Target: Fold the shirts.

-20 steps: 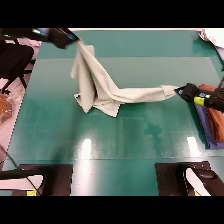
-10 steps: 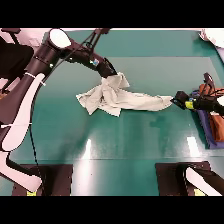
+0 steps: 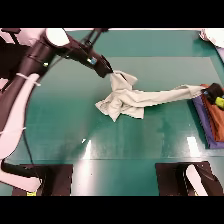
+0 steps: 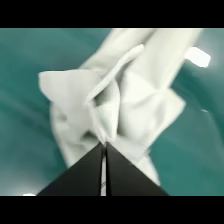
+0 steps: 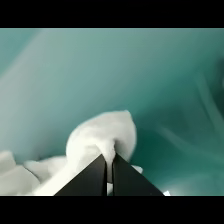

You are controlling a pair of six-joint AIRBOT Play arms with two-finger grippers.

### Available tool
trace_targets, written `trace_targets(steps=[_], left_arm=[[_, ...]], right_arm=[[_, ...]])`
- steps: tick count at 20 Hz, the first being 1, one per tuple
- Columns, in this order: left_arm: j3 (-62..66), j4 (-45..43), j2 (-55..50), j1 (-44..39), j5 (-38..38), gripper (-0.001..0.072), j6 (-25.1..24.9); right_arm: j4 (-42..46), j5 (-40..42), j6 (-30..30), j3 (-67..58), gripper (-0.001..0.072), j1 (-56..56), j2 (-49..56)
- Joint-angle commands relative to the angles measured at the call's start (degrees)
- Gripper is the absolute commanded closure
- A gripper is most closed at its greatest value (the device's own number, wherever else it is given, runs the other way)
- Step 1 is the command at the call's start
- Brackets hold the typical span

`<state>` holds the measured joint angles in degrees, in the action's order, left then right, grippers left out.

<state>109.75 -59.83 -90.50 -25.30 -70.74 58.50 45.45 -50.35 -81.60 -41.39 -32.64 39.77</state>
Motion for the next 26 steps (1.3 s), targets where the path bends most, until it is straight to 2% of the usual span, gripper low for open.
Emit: trace_targets(steps=[1,3,9,12,15,19,23,25,26], left_arm=[[0.6,-16.2,10.8,0.0,3.7,0.0687,6.2],[0.6,-25.0,19.5,0.0,6.4,0.0686,9.2],[0.7,-38.0,40.2,0.0,13.2,0.0686,9.0],[0.7,-43.4,43.7,0.0,19.8,0.0685,8.0],[2.0,-42.5,43.5,0.0,22.1,0.0684,4.8],[1.9,-42.1,41.9,0.0,17.2,0.0684,5.1],[1.4,-40.4,34.6,0.0,4.3,0.0683,5.1],[1.4,-39.8,28.7,0.0,1.8,0.0683,5.1],[1.4,-39.8,25.5,0.0,1.8,0.0683,5.1]], right_arm=[[-8.6,-0.2,4.0,-2.2,0.0695,-3.0,-8.4],[-9.9,-0.4,6.3,-6.9,0.0696,-2.3,-11.2],[-9.8,2.1,6.7,-23.1,0.0696,4.7,-15.8],[-9.9,2.4,6.7,-26.6,0.0695,9.6,-17.0],[-9.9,2.3,6.7,-27.3,0.0695,16.6,-17.0],[-5.5,2.1,6.7,-27.3,0.0695,27.4,-14.2],[7.8,-1.0,6.5,-27.3,0.0696,38.3,-6.8],[15.4,-0.4,2.4,-26.0,0.0697,43.0,-2.3],[20.3,0.0,-2.0,-24.4,0.0697,44.3,-0.3]])
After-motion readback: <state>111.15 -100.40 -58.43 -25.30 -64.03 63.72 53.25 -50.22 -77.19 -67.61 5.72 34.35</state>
